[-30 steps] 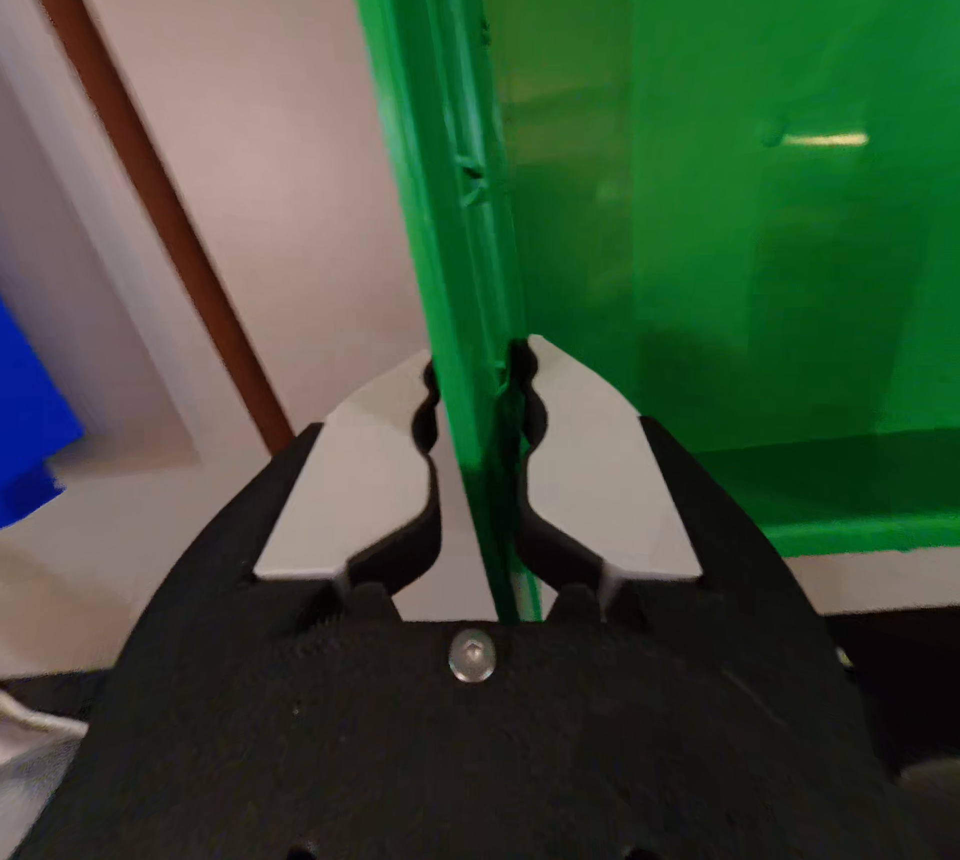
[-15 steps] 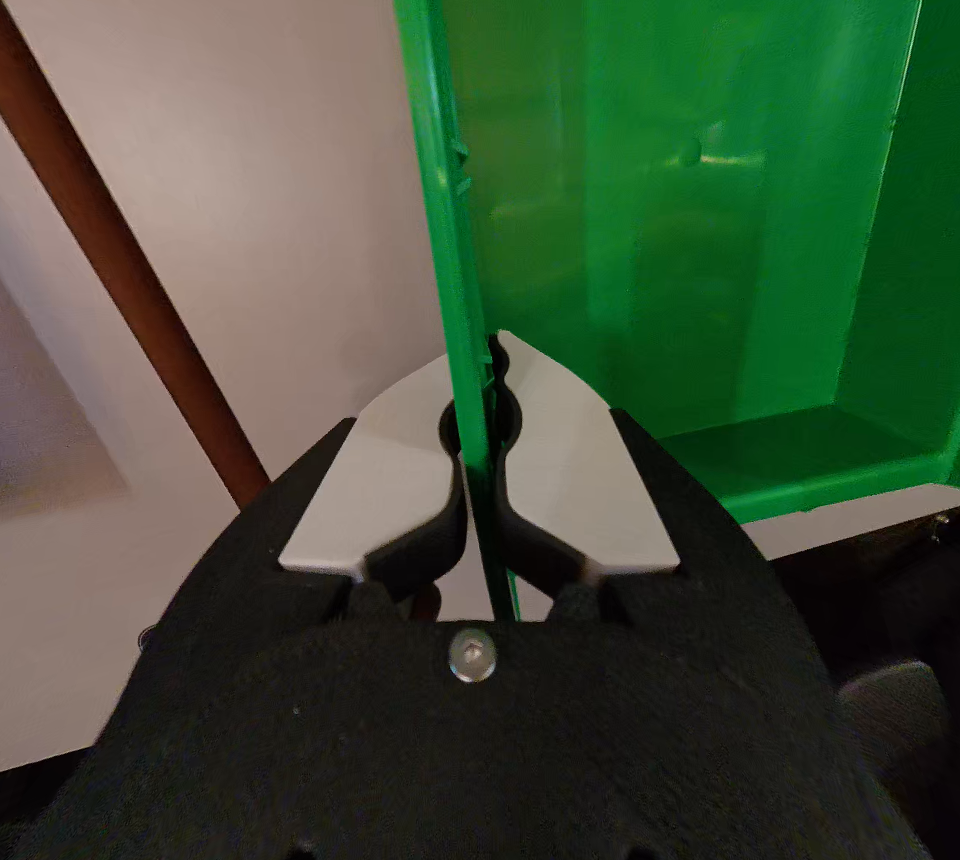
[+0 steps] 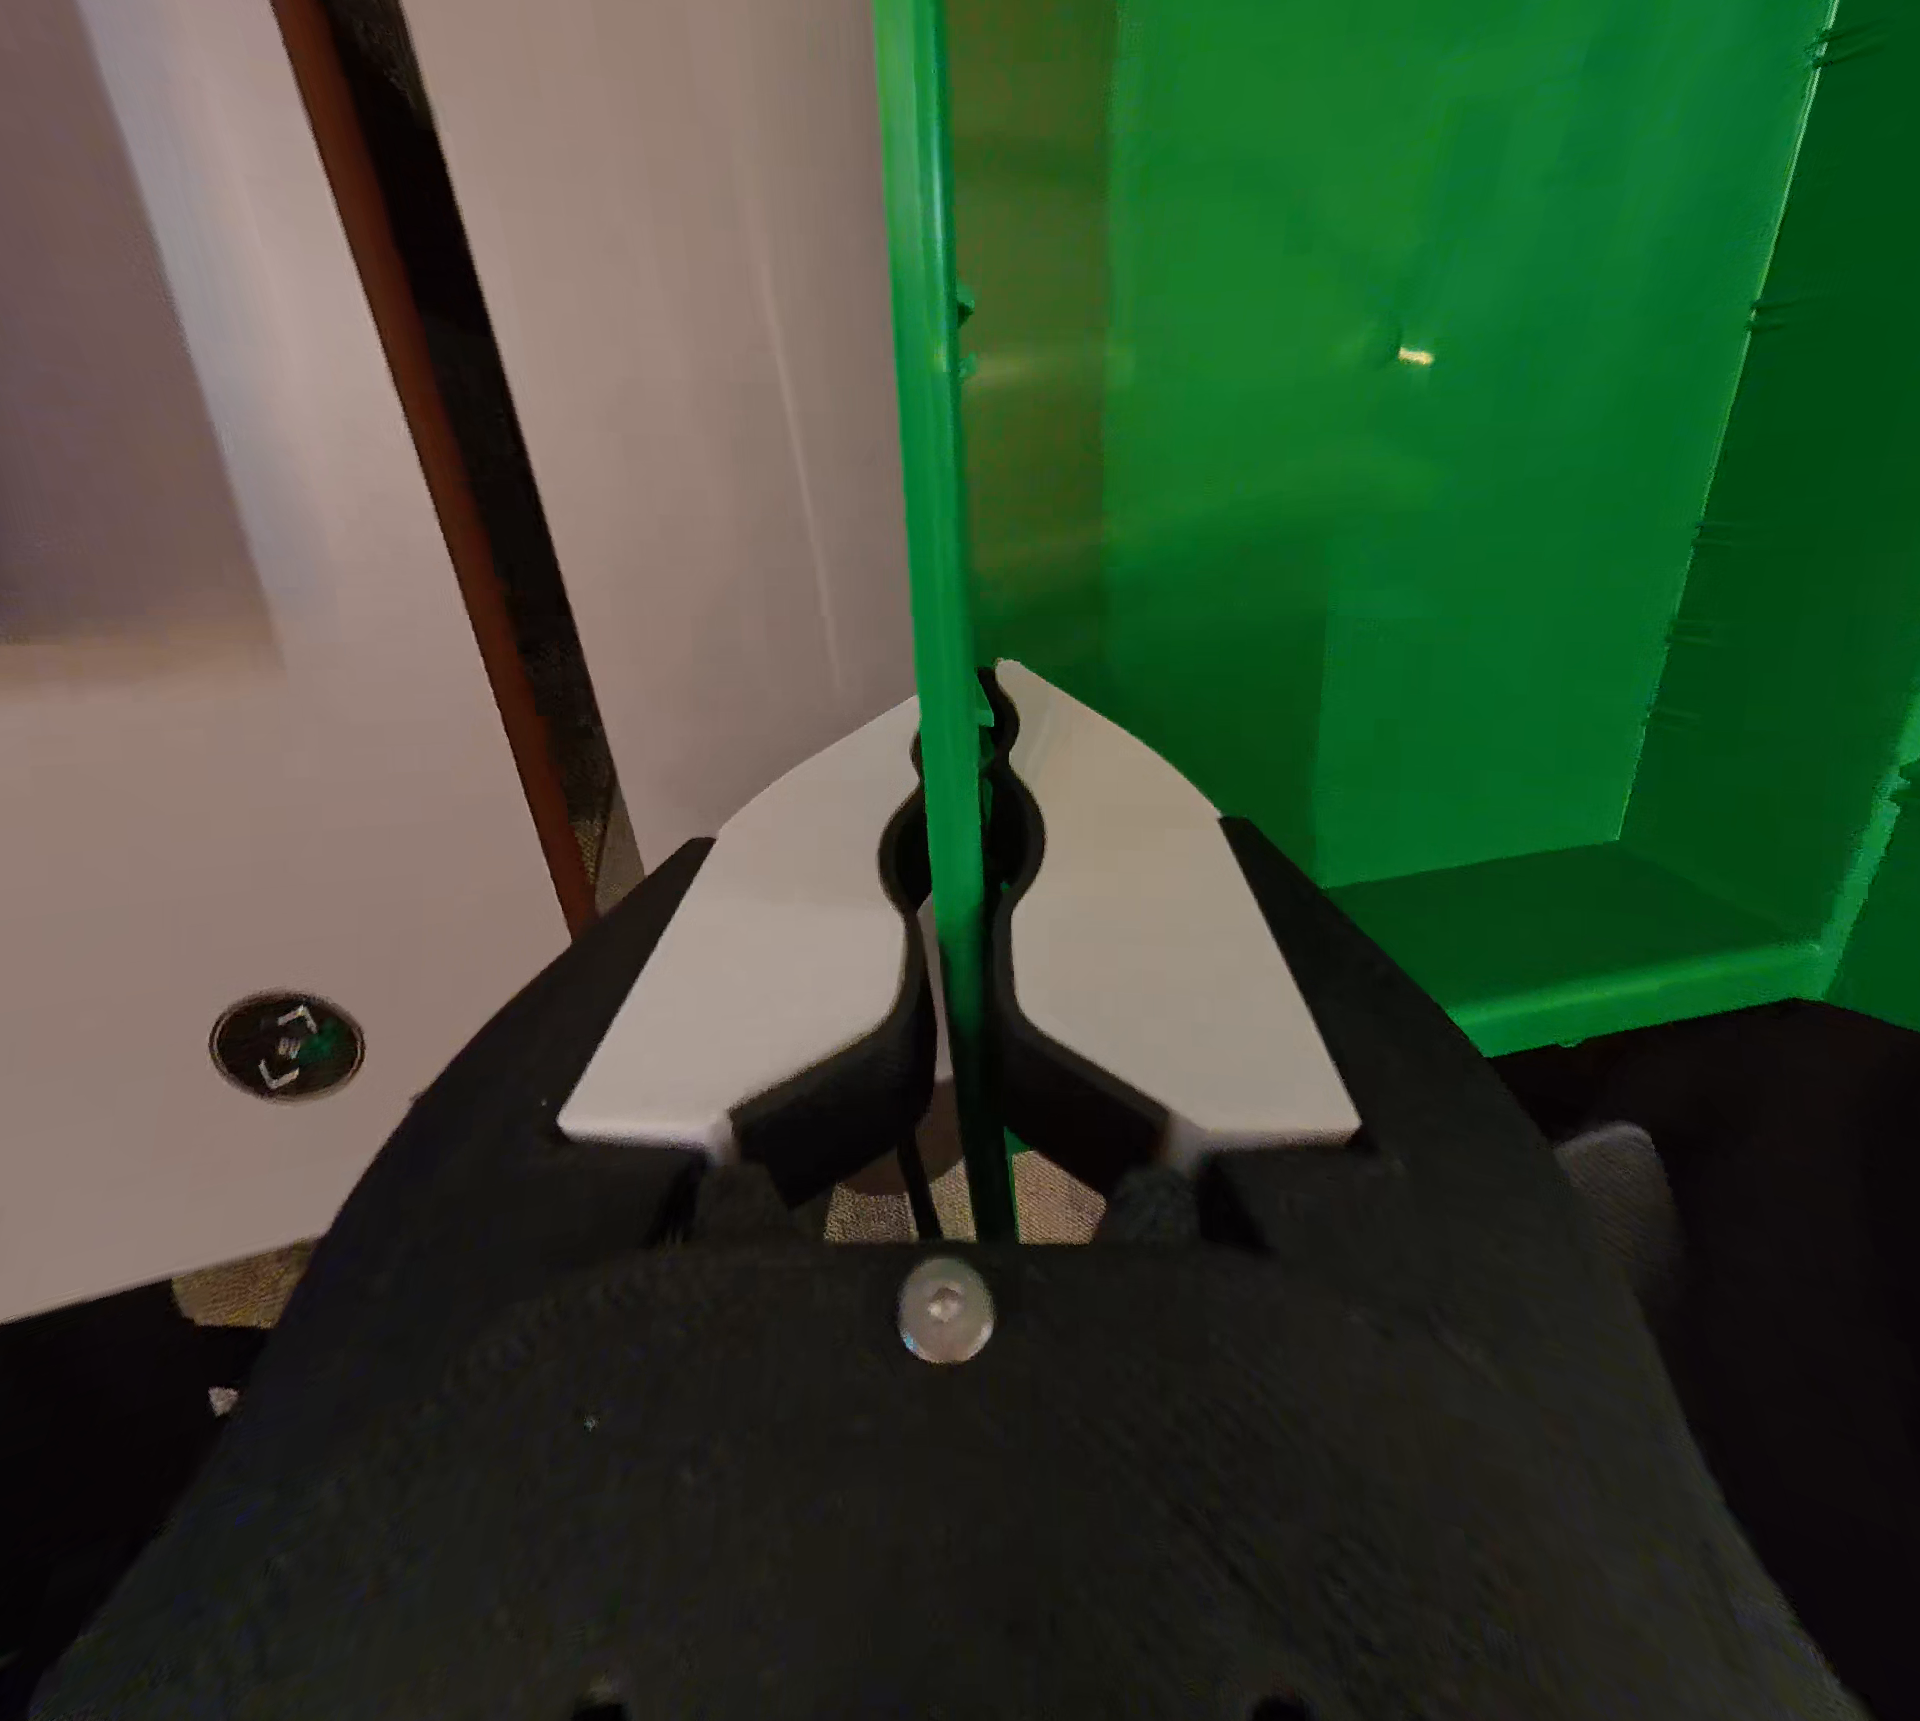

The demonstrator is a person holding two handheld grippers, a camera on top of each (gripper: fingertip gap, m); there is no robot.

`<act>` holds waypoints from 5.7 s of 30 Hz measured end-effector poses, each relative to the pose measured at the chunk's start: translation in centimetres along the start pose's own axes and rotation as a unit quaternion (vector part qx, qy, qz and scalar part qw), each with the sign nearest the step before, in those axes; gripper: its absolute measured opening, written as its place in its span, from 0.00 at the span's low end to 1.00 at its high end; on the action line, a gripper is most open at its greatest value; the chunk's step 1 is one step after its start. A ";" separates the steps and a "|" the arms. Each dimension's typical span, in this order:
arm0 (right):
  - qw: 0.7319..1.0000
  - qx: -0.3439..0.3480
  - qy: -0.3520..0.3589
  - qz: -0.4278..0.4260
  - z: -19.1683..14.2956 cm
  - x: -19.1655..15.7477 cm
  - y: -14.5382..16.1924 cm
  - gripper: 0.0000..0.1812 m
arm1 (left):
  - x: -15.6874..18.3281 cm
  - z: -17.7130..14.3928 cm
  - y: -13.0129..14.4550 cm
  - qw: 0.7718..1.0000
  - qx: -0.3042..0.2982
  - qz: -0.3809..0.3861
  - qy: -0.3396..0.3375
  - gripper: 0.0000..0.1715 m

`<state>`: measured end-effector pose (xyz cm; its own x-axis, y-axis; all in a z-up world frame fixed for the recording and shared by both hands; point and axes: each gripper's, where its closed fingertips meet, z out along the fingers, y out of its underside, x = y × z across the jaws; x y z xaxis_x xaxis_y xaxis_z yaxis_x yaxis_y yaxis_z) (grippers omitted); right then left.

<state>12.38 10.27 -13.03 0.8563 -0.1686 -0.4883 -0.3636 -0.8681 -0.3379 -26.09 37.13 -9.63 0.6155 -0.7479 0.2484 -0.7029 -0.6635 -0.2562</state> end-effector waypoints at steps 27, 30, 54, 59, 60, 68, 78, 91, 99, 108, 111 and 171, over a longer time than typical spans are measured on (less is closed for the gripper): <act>0.972 0.193 -0.023 0.132 11.1 -13.3 -10.0 0.18 | -0.2 -13.3 5.9 0.997 0.065 -0.034 -0.003 0.04; 0.969 0.195 -0.037 0.145 12.6 -15.3 -10.9 0.19 | 0.3 -13.2 6.0 0.998 0.063 -0.025 -0.008 0.04; 0.937 0.340 0.019 0.077 -10.6 6.7 5.2 0.27 | 24.4 -5.6 -2.7 0.987 0.031 0.155 0.042 0.04; 0.895 0.423 0.013 0.139 -17.5 12.3 10.2 0.25 | 34.1 2.1 -3.2 0.980 0.001 0.183 0.079 0.04; 0.884 0.444 0.021 0.145 -18.8 13.2 10.7 0.25 | 36.0 3.7 -3.1 0.979 -0.007 0.187 0.085 0.04; 0.842 0.511 0.098 0.141 -24.1 16.8 13.7 0.23 | 49.3 16.9 -3.2 0.973 -0.057 0.190 0.117 0.04; 0.778 0.583 0.217 0.087 -30.6 17.8 16.6 0.20 | 61.9 22.6 -7.1 0.977 0.000 0.098 0.188 0.22; 0.700 0.602 0.383 0.022 -35.7 17.0 21.5 0.16 | 73.7 24.5 -4.3 0.954 0.008 0.124 0.272 0.36; 0.731 0.574 0.370 0.020 -33.8 17.0 22.2 0.16 | 77.7 25.3 -5.2 0.939 0.012 0.070 0.335 0.39; 0.768 0.541 0.339 0.054 -31.9 18.9 22.7 0.17 | 79.2 24.9 -3.8 0.923 0.010 0.068 0.380 0.42; 0.773 0.528 0.347 0.057 -31.7 19.3 23.0 0.16 | 79.2 24.5 -3.4 0.917 0.007 0.074 0.392 0.42; 0.787 0.553 0.267 0.057 -31.3 14.2 19.0 0.17 | 52.5 7.7 -8.4 0.843 0.450 0.161 0.247 0.35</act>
<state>29.12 -23.24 -1.21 0.7205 -0.6437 -0.2579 -0.2934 0.0540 -0.9545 14.86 3.26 -1.62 0.0646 -0.9408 0.3326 -0.1130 -0.3381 -0.9343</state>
